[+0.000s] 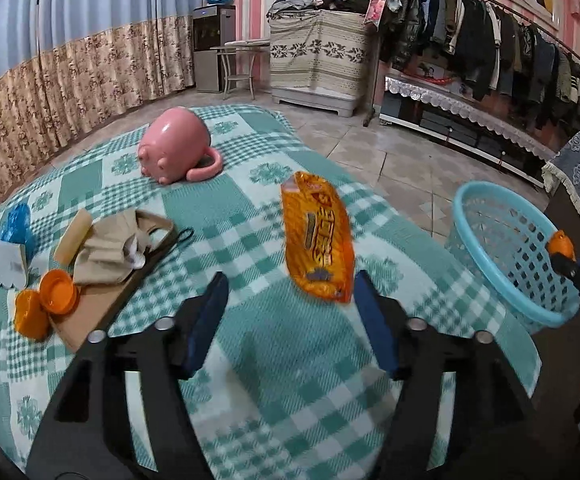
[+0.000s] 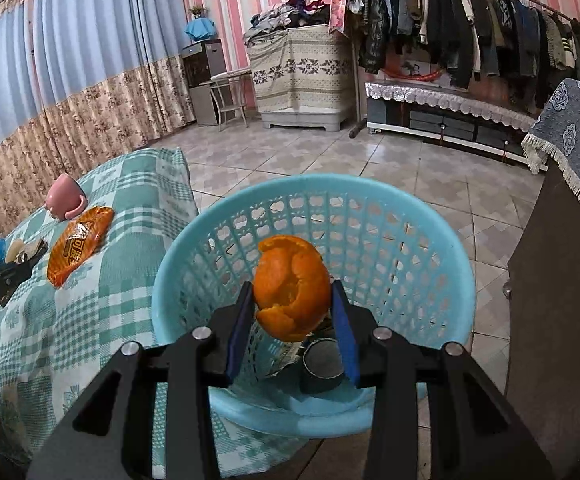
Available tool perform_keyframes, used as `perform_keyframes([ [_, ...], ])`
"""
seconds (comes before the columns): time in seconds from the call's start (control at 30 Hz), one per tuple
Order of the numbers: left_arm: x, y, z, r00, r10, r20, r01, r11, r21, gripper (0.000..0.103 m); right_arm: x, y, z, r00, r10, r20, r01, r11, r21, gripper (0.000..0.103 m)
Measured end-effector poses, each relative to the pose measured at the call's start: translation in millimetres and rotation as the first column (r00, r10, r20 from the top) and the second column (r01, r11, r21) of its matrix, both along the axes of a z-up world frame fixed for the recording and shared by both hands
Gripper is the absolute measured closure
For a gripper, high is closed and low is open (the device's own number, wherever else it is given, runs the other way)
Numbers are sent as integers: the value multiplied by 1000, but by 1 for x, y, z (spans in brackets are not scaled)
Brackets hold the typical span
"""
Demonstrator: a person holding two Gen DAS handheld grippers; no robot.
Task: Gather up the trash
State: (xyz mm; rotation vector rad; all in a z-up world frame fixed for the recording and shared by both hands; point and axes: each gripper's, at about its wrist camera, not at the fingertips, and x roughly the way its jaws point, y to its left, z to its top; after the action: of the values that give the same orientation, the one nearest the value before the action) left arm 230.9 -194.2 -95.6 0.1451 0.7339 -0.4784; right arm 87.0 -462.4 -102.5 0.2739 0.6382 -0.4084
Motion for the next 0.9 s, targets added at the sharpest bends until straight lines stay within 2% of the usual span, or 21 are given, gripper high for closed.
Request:
perform_keyframes([
  [0.07,6,-13,-2,1000,-15,-6,15,1000,18,33,0,-2,1,1000,-9,-1,9,1000,0,64],
  [0.17,17,-36,-10,999,-35,-11,36,998,55,34,-6,-8,5,1000,-21,2,21,1000,4,64],
  [0.23,25,-49,-20,998,-53,-34,56,994,90,56,-9,-9,7,1000,-26,3,26,1000,4,64],
  [0.27,27,-55,-25,997,-64,-47,69,991,112,80,-10,-9,7,1000,-26,3,26,1000,2,64],
  [0.3,28,-61,-30,995,-77,-62,84,988,130,95,-11,-9,8,1000,-27,2,27,1000,-1,64],
  [0.33,27,-64,-32,995,-82,-59,90,986,139,96,-12,-10,8,1000,-28,3,28,1000,-2,64],
  [0.37,25,-65,-31,995,-84,-46,90,986,141,102,-13,-11,8,1000,-29,4,29,1000,-2,64],
  [0.57,5,-68,-8,990,-136,18,133,984,119,102,-15,-14,6,999,-39,17,39,999,7,64],
  [0.73,-12,-55,32,985,-157,79,155,988,23,102,-20,-18,6,998,-49,33,48,999,20,64],
  [0.9,-16,-51,60,978,-158,138,156,988,18,102,-21,-19,4,998,-52,40,51,998,27,64],
])
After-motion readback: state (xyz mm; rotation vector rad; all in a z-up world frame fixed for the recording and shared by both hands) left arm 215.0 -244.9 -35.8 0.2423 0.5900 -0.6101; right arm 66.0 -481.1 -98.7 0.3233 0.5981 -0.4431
